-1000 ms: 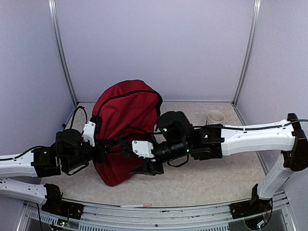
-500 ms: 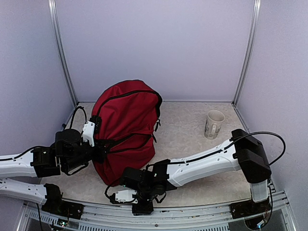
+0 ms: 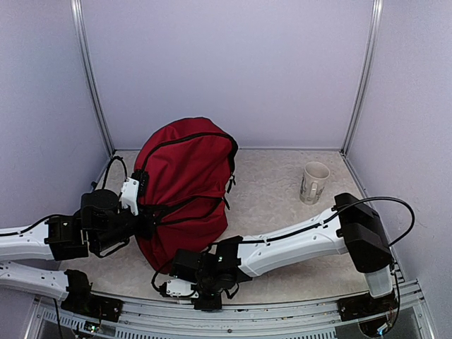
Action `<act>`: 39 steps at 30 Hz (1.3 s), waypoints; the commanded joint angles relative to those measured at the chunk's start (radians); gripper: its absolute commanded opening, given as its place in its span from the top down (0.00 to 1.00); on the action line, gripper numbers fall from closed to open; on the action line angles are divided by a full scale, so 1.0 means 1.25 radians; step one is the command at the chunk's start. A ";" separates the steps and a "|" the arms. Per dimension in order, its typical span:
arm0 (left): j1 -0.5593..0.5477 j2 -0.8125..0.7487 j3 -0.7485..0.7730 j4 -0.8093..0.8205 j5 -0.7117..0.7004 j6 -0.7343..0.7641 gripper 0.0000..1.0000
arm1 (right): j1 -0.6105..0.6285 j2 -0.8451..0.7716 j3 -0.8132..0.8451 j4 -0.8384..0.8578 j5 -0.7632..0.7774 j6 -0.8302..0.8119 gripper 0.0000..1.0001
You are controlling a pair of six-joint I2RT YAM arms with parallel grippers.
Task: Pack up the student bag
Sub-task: Move the pen to the center of the board, then pick up the pen from the center of the board.
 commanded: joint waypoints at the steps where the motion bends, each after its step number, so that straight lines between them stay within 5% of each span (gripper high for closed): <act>1: -0.002 -0.013 0.033 0.041 0.009 0.002 0.82 | -0.027 -0.016 -0.050 -0.088 0.068 0.020 0.92; 10: -0.001 -0.012 0.032 0.039 0.012 0.002 0.82 | -0.115 -0.109 -0.200 -0.180 0.087 0.075 0.94; 13: 0.000 -0.015 0.030 0.040 0.011 0.001 0.82 | -0.138 -0.117 -0.231 -0.207 0.076 0.087 0.88; 23: 0.001 -0.019 0.032 0.033 0.012 -0.001 0.82 | -0.144 -0.037 -0.161 -0.259 0.084 0.064 0.76; 32: 0.002 -0.039 0.024 0.029 0.006 -0.003 0.82 | -0.144 -0.048 -0.120 -0.274 0.099 0.059 1.00; 39: 0.001 -0.037 0.024 0.031 0.007 -0.002 0.82 | -0.144 -0.109 -0.095 -0.260 0.092 0.049 1.00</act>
